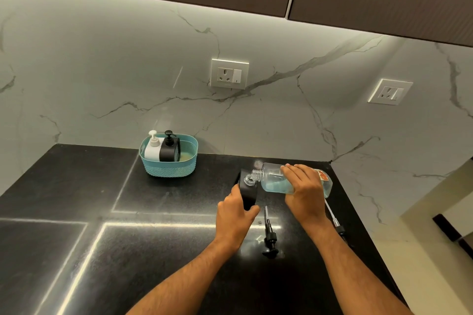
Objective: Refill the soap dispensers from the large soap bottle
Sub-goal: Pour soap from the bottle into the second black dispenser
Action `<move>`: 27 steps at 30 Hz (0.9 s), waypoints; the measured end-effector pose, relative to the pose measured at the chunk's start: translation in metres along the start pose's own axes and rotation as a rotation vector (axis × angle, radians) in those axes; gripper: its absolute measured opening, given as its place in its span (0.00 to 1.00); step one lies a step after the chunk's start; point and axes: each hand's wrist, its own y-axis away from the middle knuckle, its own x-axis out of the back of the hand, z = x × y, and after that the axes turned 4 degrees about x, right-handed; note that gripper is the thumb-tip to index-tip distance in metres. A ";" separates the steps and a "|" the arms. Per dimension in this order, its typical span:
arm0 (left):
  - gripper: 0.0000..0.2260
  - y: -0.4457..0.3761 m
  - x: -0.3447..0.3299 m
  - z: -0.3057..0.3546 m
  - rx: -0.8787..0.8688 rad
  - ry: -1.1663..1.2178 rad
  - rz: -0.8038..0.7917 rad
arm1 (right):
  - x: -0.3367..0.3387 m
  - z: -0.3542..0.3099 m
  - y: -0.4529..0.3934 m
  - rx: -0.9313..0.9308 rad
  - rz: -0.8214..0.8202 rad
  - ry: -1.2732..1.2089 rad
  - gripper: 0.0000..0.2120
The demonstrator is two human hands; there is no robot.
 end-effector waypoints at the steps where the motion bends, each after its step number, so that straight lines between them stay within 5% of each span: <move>1: 0.19 0.000 0.000 0.000 0.003 0.005 0.002 | -0.001 0.000 0.000 -0.011 -0.001 -0.012 0.31; 17: 0.18 -0.009 -0.004 -0.005 0.014 0.042 0.057 | -0.002 0.003 -0.012 -0.304 0.035 -0.484 0.30; 27: 0.17 -0.032 -0.005 -0.030 0.001 0.170 -0.117 | -0.012 0.037 -0.028 -0.441 -0.013 -0.722 0.33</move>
